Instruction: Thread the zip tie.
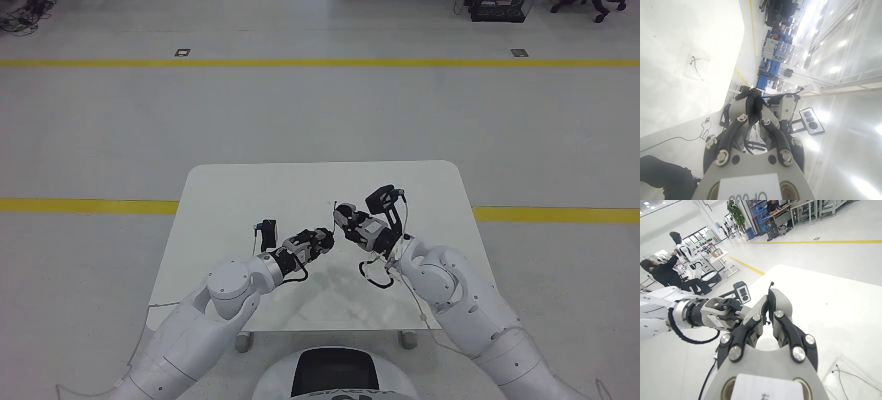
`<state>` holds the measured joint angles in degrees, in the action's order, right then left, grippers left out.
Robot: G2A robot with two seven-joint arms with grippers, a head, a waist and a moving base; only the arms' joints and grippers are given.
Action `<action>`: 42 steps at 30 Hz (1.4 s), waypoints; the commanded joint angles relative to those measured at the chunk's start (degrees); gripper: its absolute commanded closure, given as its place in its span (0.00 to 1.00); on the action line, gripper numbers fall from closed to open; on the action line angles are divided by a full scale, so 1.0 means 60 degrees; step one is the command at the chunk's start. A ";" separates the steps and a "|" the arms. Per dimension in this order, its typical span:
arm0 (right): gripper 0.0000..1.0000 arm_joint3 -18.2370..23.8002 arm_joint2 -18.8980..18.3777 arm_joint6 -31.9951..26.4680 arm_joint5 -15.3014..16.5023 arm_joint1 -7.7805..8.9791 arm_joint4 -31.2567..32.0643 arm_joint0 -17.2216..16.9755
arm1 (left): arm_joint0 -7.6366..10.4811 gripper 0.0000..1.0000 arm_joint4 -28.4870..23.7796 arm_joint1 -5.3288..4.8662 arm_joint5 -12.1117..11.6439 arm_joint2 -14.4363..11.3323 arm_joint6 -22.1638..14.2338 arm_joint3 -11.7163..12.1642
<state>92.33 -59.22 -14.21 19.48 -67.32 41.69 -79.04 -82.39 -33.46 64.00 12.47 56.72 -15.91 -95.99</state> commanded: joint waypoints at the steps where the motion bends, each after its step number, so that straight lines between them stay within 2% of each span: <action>1: 1.00 -0.0019 0.0003 -0.0064 0.0000 0.0043 -0.0062 -0.0006 | 0.0000 1.00 0.0000 0.0000 0.0000 0.0000 0.0000 0.0000; 13: 1.00 -0.0177 0.0091 -0.0398 0.0000 0.0223 -0.0437 0.0033 | 0.0000 1.00 0.0000 0.0000 0.0000 0.0000 0.0000 0.0000; 24: 1.00 -0.0070 0.0314 -0.0271 0.0000 0.0386 -0.0855 0.0101 | 0.0000 1.00 0.0000 0.0000 0.0000 0.0000 0.0000 0.0000; 42: 1.00 -0.0424 0.0586 0.0017 0.0000 0.0497 -0.1289 0.0362 | 0.0000 1.00 0.0000 0.0000 0.0000 0.0000 0.0000 0.0000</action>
<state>89.83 -55.79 -14.14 19.48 -64.35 34.06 -77.00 -82.39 -33.46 64.00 12.47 56.72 -15.91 -95.99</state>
